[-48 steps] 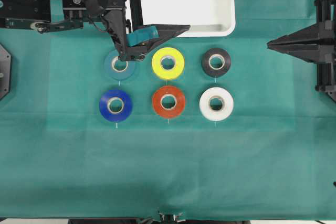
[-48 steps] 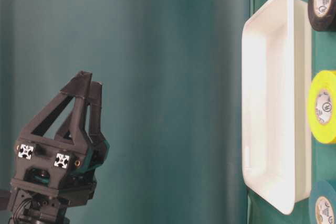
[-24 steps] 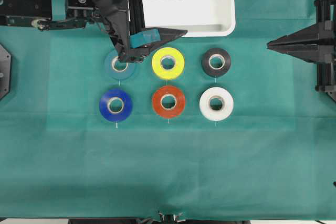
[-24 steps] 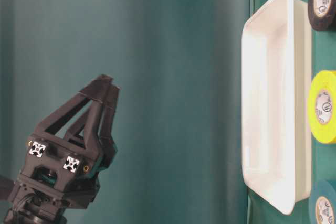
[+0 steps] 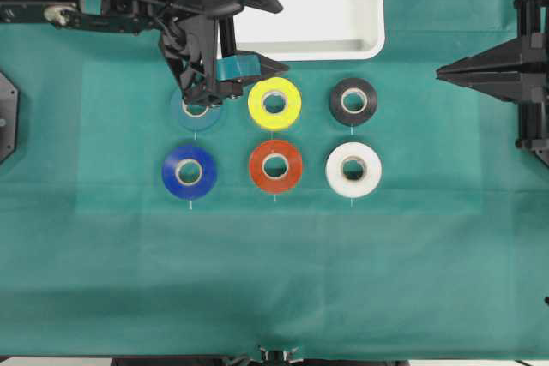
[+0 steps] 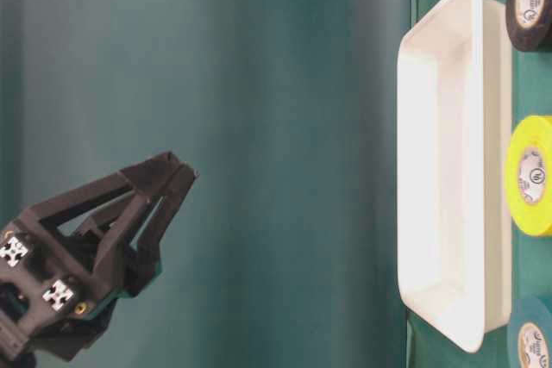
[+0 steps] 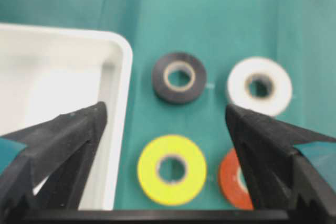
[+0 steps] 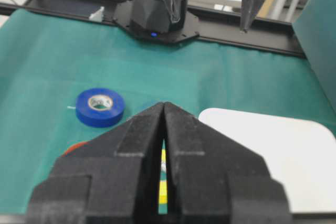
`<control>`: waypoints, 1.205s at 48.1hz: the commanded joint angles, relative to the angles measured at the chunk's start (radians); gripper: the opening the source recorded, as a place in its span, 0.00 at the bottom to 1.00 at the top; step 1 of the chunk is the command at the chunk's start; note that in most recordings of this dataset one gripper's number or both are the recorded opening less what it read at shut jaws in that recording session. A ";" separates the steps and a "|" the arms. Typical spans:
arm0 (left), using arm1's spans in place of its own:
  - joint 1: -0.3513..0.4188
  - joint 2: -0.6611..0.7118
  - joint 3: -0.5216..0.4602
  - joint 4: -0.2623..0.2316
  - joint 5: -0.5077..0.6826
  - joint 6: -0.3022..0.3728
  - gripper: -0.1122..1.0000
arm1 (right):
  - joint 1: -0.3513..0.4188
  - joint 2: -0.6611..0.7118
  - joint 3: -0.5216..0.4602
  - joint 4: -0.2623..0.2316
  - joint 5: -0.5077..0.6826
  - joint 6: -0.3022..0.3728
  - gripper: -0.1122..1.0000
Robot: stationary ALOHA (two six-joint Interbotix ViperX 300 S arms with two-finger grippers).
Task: Place the tape from the fixed location into the white case.
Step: 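Raise the left gripper and move it over the yellow tape roll, then lower the open left gripper down onto the yellow tape roll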
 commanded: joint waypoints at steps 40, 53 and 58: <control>-0.002 0.141 -0.278 -0.002 0.443 0.000 0.98 | 0.000 0.006 -0.028 0.002 0.008 0.003 0.10; -0.002 0.141 -0.279 -0.002 0.442 -0.002 0.98 | 0.000 0.006 -0.029 0.002 0.009 0.003 0.10; -0.002 0.141 -0.278 -0.002 0.442 -0.002 0.98 | 0.000 0.006 -0.029 0.002 0.009 0.003 0.10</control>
